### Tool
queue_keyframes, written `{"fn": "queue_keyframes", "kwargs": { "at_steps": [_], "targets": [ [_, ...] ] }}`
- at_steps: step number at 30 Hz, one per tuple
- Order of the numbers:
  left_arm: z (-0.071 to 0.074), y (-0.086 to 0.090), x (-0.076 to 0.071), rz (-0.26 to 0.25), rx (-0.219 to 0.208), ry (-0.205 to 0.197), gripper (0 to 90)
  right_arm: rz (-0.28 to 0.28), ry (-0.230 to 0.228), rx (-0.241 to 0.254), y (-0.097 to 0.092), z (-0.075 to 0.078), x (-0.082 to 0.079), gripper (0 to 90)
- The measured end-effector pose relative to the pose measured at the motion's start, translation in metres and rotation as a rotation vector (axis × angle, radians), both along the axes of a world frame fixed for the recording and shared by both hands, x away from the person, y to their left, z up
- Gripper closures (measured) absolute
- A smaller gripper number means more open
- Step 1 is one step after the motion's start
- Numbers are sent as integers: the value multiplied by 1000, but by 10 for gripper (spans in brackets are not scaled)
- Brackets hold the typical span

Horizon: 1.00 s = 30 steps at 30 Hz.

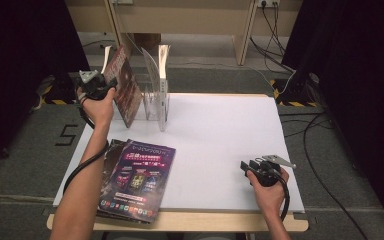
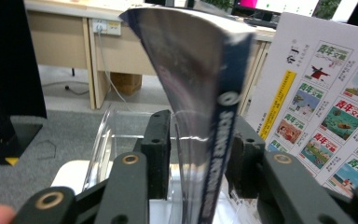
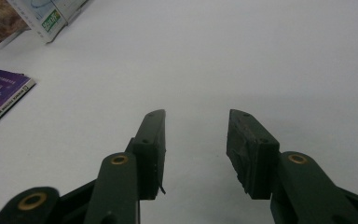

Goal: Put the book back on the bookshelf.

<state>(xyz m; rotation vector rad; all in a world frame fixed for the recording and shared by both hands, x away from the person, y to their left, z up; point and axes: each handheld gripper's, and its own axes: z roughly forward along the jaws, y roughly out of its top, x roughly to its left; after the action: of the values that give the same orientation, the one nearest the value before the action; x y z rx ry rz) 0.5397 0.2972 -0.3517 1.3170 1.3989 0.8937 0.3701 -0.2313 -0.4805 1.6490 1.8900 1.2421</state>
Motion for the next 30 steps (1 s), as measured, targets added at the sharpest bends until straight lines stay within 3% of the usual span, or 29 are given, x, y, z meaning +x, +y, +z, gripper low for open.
{"fn": "queue_keyframes", "kwargs": {
  "at_steps": [7,14,30],
  "targets": [
    [2,4,-8,-10,7,19,599,1,-3,0,1,0,0,576],
    [5,5,-21,-24,-23,20,569,6,-8,-5,2,1,0,576],
    [-3,8,-48,-48,-25,23,531,15,-15,-12,5,1,-1,576]
  ]
}}
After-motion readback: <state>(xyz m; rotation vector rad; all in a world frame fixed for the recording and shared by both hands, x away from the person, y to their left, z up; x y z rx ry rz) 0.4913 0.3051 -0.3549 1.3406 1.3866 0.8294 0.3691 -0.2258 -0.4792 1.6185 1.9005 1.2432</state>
